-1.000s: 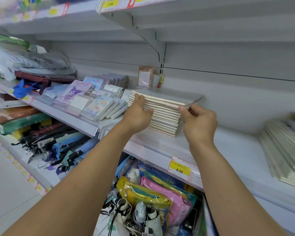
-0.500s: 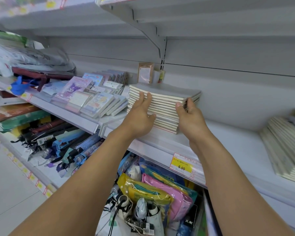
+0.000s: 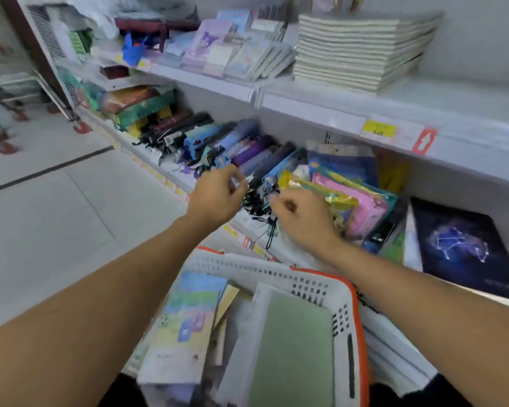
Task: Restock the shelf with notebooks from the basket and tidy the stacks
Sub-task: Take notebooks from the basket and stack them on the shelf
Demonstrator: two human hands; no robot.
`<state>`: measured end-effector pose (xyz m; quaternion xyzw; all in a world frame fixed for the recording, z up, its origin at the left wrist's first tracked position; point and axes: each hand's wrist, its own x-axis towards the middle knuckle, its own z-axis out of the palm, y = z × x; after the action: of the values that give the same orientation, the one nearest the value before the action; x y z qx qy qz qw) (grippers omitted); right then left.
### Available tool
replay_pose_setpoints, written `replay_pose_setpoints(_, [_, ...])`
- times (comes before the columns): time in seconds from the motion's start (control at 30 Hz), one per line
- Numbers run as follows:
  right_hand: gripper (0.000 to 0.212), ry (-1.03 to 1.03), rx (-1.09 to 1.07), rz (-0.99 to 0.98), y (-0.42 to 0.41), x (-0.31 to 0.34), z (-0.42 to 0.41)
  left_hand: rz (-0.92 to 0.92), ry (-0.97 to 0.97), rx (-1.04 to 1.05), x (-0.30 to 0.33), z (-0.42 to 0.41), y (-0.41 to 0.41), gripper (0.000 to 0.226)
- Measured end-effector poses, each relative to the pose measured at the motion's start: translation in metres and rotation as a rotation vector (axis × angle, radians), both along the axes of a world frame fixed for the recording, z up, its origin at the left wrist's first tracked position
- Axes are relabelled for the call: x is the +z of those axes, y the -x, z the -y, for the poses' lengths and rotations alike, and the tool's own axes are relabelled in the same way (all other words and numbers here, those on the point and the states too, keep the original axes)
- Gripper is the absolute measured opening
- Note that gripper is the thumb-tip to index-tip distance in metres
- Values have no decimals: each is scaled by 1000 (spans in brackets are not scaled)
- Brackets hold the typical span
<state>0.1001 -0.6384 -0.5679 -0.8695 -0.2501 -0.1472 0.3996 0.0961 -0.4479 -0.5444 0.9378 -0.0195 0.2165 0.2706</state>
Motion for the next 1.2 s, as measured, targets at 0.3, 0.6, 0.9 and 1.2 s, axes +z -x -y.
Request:
replay_pose_setpoints(0.3, [93,1027,539,-439,125,-183,1,-1163,-197,264,-172,-90,182,65])
replay_pose_setpoints(0.6, [88,1199,597,-288,120,-183,-1,-1153,-147,317,-206,-101,182,78])
replay_pose_setpoints(0.9, [70,1255,578,-191,120,-176,-14,-1162,-112,398,-206,-96,170,77])
replay_pose_setpoints(1.2, [27,833,460,-333,72,-87,-22,-1249,693,-285,-127,0,147,56])
